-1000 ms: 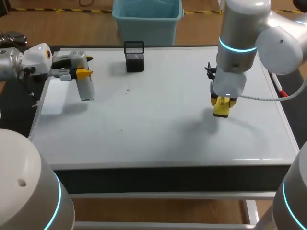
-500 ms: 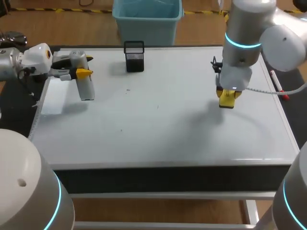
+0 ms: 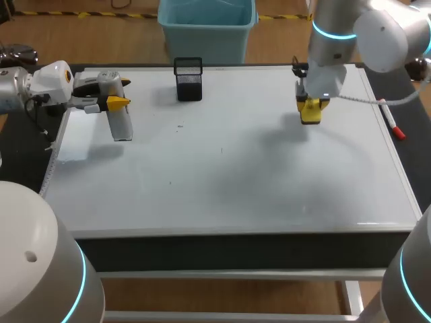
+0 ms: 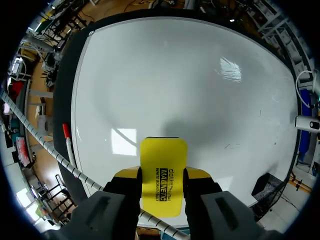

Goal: Pick up the inspection probe, press it on each red-marked spot on the whiteboard one by one, put down the probe, pick up the eraser, and wipe off all the red marks.

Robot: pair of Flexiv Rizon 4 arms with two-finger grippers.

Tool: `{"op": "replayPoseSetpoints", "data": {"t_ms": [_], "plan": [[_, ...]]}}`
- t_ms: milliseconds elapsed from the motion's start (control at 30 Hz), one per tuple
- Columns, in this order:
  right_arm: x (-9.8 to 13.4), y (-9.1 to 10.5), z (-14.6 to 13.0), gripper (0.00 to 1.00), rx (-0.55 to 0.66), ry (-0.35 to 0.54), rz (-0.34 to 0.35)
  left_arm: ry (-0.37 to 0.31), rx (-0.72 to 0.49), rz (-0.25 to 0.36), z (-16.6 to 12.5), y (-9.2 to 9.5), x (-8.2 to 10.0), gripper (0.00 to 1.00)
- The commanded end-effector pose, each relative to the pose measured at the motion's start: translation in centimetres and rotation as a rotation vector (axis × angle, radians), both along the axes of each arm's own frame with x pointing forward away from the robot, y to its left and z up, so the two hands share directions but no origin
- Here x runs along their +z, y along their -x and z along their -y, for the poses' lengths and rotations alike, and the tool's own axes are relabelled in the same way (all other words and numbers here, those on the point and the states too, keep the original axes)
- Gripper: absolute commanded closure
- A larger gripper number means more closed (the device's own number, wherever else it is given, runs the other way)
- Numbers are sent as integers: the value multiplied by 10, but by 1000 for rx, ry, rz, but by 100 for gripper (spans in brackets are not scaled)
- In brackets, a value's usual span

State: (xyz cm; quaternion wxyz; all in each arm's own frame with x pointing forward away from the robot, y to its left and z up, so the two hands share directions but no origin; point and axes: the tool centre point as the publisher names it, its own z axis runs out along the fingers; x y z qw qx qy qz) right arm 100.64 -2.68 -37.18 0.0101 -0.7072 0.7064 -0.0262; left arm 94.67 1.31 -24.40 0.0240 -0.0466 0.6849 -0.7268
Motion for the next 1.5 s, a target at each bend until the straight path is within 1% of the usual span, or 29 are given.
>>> {"op": "replayPoseSetpoints", "data": {"t_ms": [33, 167, 367, 667, 933, 1133, 1500], "plan": [[-5, -63, -14, 100, 14, 0, -106, -3, 3, 0, 0, 1, 2, 100], [-6, -91, -21, 100, 6, 2, -109, -3, 3, 0, 0, 1, 2, 100], [-6, -123, -31, 100, 1, -3, -113, -3, 3, 0, 0, 1, 2, 100], [-13, -156, -48, 100, 21, -30, -143, -3, 3, 0, 0, 1, 2, 100], [-23, -173, -58, 100, 28, -10, -172, -3, 3, 0, 0, 1, 2, 100], [-30, -181, -65, 100, 28, -14, -187, -3, 3, 0, 0, 1, 2, 100], [-36, -182, -74, 100, 32, -26, -212, -3, 3, 0, 0, 1, 2, 100]]}}
